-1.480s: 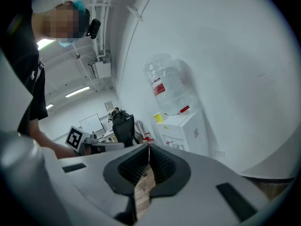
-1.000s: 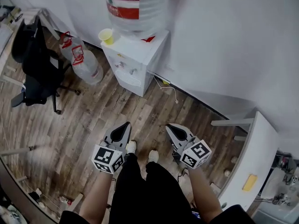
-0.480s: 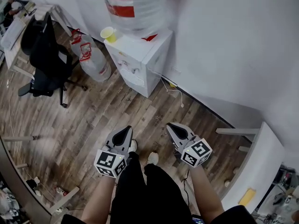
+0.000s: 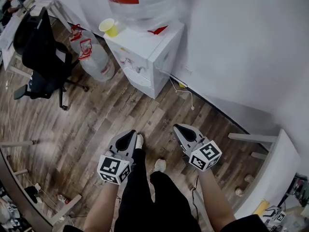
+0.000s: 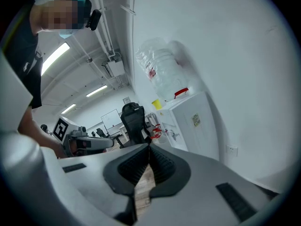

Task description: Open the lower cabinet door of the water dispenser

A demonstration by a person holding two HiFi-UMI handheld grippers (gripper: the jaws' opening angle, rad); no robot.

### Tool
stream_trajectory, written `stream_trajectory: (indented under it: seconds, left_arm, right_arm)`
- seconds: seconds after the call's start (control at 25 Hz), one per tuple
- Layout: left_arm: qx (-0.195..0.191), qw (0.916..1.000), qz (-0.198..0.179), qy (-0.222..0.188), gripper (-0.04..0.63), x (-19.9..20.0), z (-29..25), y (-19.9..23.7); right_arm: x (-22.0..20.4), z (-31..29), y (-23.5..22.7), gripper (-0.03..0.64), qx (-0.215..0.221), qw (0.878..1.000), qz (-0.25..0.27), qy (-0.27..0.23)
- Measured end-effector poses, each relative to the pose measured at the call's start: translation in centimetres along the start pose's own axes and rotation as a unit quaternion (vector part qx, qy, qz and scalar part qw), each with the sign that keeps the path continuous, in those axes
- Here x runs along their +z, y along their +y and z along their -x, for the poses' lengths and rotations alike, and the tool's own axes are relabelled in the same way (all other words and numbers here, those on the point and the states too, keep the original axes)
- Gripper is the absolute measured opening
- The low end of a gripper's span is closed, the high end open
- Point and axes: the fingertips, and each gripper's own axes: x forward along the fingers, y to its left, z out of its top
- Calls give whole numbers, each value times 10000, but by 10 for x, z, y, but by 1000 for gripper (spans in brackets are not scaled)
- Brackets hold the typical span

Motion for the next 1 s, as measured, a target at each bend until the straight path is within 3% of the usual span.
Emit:
stream_trajectory:
  seconds: [0.56,1.0]
  left_arm:
    - [-306,9993,-140,-138,14,-65,-112,111]
    - [-405,9977,-431,-320,14,-157,-210,185]
  right_arm:
    - [-76,-109,-88,23,-322,9992,247,-61]
    - [-156,-189,-177,23,-470,9969,558,-297]
